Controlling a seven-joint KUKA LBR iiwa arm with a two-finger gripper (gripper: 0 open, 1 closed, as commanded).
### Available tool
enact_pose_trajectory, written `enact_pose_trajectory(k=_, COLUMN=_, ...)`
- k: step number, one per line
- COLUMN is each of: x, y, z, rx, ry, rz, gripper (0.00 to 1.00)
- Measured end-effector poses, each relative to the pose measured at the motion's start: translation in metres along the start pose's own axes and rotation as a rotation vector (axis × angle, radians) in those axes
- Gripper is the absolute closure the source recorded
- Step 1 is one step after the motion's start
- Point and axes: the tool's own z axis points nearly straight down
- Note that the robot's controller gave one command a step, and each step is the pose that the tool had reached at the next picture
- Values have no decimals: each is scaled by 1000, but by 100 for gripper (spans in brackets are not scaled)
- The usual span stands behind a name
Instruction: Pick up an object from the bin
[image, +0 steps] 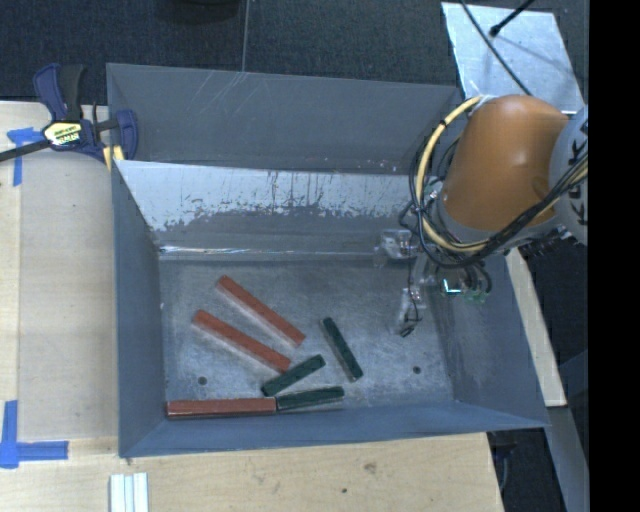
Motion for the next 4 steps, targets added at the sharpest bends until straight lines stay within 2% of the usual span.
enact_pose_trajectory(k=1, x=14, y=31, z=128, rx=0, ry=-2, rz=309, gripper=0)
enact_pose_trajectory(k=2, x=32, y=20, z=96, rx=-1, ry=-3, rz=546, gripper=0)
enact_pose_trajectory(k=3, x=40, y=45, z=97, rx=-1, ry=2, rz=608, gripper=0)
enact_pose_trajectory(k=4, x=47, y=50, z=128, rx=0, ry=2, rz=669, gripper=0)
